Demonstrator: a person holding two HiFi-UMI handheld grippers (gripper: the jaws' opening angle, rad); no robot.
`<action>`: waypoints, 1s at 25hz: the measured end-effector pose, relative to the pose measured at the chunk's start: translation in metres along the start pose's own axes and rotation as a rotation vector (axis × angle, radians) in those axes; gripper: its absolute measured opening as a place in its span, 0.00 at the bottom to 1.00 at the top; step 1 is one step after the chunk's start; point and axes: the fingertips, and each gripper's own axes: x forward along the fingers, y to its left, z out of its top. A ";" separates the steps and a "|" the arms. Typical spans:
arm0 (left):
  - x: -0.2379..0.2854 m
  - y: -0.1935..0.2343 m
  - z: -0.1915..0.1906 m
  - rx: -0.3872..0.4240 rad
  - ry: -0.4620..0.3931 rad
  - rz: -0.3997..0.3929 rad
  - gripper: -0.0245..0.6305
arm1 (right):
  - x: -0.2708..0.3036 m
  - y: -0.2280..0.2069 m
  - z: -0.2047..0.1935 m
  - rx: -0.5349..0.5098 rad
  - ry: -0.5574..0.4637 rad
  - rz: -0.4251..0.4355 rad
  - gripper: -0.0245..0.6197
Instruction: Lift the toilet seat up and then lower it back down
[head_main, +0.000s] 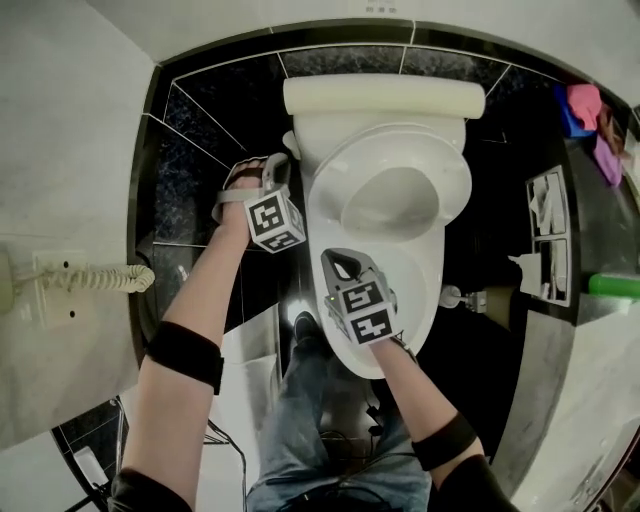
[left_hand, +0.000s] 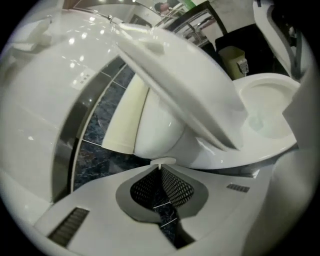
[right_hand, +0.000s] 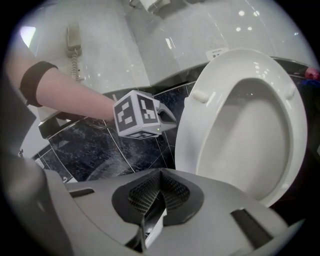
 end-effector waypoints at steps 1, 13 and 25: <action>-0.016 -0.002 0.006 -0.020 -0.011 0.001 0.05 | -0.010 0.000 0.000 -0.005 0.001 -0.004 0.05; -0.211 -0.046 0.075 -0.721 -0.155 -0.082 0.05 | -0.146 -0.012 -0.011 -0.035 -0.018 -0.073 0.05; -0.318 -0.089 0.142 -1.049 -0.246 -0.113 0.05 | -0.246 -0.047 -0.055 -0.066 -0.006 -0.128 0.05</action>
